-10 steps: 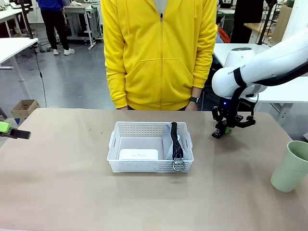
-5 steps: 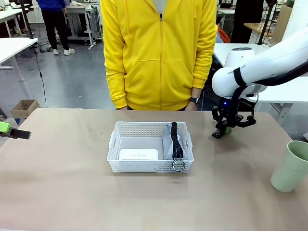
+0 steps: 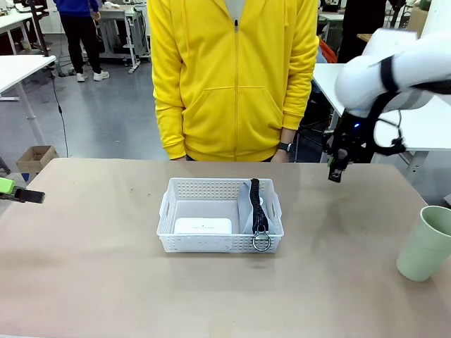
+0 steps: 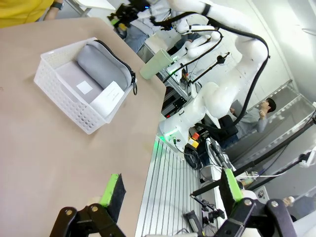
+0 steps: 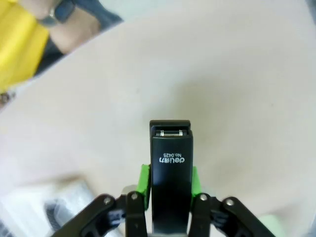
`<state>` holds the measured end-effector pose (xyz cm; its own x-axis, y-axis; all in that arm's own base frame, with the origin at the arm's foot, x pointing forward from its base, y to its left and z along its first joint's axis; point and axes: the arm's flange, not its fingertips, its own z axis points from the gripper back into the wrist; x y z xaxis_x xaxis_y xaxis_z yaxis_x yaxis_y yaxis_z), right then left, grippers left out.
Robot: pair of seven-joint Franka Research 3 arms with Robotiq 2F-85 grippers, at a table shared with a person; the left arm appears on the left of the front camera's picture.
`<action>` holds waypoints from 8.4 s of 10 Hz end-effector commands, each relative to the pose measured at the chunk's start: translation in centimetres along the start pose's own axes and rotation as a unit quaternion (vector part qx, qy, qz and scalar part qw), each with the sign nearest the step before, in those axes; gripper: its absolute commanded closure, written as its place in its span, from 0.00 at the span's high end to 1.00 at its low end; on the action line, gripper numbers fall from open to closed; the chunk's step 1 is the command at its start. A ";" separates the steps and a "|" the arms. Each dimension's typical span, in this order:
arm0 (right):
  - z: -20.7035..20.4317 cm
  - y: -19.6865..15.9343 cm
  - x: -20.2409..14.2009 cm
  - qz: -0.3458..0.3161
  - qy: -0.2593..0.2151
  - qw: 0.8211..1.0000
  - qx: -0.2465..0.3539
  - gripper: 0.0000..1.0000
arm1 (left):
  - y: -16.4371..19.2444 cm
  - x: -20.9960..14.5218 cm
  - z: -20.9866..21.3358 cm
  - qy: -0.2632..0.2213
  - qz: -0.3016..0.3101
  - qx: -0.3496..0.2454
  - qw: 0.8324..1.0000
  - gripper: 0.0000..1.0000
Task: Efficiently arrange items inside the basket to fit them all.
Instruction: Pick up the Stapler and place it inside the Organizing basket, then pick up the Reusable plastic cup and place it inside the Organizing basket.
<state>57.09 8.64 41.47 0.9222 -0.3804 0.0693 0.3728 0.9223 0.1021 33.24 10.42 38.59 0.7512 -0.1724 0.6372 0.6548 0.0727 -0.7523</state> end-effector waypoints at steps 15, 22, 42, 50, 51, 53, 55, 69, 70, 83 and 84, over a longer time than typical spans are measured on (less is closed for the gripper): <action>12.2 5.0 -14.4 0.392 -0.102 0.912 0.062 0.37 | -0.4 -0.1 0.2 0.003 -0.004 -0.006 1.000 1.00; 5.7 25.4 -24.0 0.738 -0.123 0.659 0.076 0.37 | -0.4 -0.1 0.2 0.003 -0.004 -0.006 1.000 1.00; -11.4 28.2 -23.5 0.725 -0.018 0.686 0.062 0.37 | -0.4 -0.1 0.2 0.003 -0.004 -0.006 1.000 1.00; -9.7 26.3 -23.2 0.707 -0.065 0.701 0.072 1.00 | -0.4 -0.1 0.2 0.003 -0.004 -0.006 1.000 1.00; -8.2 25.1 -23.0 0.702 -0.079 0.702 0.087 1.00 | -0.4 -0.1 0.2 0.003 -0.004 -0.006 1.000 1.00; -3.5 20.6 -22.2 0.675 -0.111 0.715 0.147 1.00 | -0.4 -0.1 0.2 0.003 -0.004 -0.006 1.000 1.00; 0.6 14.7 -20.5 0.633 -0.088 0.722 0.265 1.00 | -0.4 -0.1 0.2 0.003 -0.004 -0.006 1.000 1.00; 1.3 -19.0 -9.3 0.150 -0.021 0.786 0.600 1.00 | -0.4 -0.1 0.2 0.003 -0.004 -0.006 1.000 1.00; -1.0 -19.2 -9.1 0.154 -0.019 0.793 0.589 1.00 | -0.4 -0.1 0.2 0.003 -0.004 -0.006 1.000 1.00; 2.2 -19.6 -8.7 0.163 0.009 0.787 0.595 1.00 | -0.4 -0.1 0.2 0.003 -0.004 -0.006 1.000 1.00; 2.2 -19.6 -8.7 0.163 0.009 0.787 0.595 1.00 | -0.4 -0.1 0.2 0.003 -0.004 -0.006 1.000 1.00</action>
<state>41.48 -6.43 40.49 0.9492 -0.1311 0.2862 -0.2470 0.2533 0.9353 33.18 10.51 38.60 0.7521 -0.1705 0.6366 0.6539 0.0736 -0.7529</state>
